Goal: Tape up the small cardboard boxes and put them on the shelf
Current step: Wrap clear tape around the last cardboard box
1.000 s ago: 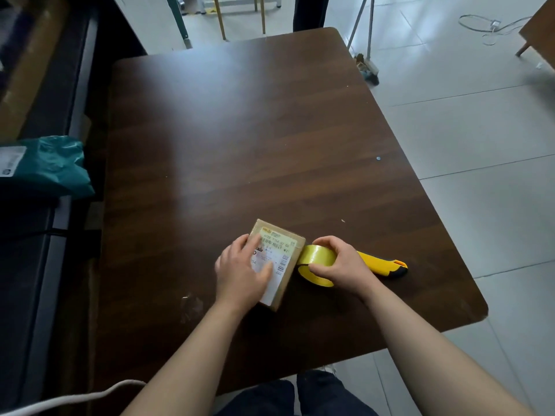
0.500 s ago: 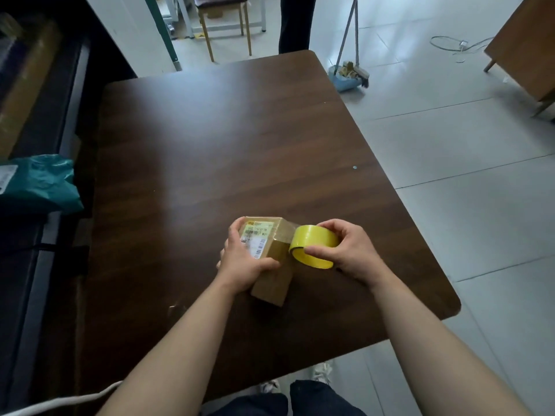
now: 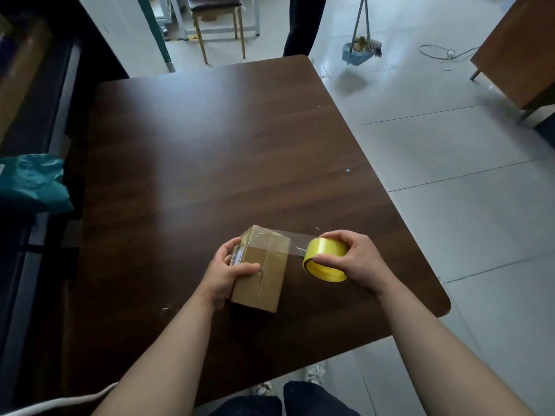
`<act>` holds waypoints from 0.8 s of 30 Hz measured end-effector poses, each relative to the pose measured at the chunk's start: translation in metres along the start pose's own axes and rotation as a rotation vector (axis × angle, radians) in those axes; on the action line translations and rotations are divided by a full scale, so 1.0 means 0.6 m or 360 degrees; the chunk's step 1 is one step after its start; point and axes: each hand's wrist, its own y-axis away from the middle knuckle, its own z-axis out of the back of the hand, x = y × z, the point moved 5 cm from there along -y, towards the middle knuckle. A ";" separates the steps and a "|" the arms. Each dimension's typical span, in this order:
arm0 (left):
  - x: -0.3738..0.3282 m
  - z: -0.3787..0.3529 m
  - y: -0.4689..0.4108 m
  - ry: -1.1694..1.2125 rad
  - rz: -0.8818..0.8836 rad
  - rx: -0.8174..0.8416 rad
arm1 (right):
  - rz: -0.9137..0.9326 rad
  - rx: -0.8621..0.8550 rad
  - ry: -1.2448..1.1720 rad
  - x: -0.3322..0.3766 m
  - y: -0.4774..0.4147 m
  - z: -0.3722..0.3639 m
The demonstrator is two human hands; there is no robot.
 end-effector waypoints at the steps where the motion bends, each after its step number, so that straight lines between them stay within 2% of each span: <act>1: 0.000 0.002 0.000 0.0004 -0.0003 0.0012 | -0.0019 0.0006 -0.0002 -0.005 -0.002 -0.004; 15: 0.007 0.020 -0.006 0.0076 -0.0032 0.0075 | -0.0116 0.0092 0.0089 -0.041 -0.032 -0.057; 24: 0.019 0.047 0.009 0.0077 -0.0028 -0.0088 | -0.0155 0.0133 0.0140 -0.054 -0.056 -0.113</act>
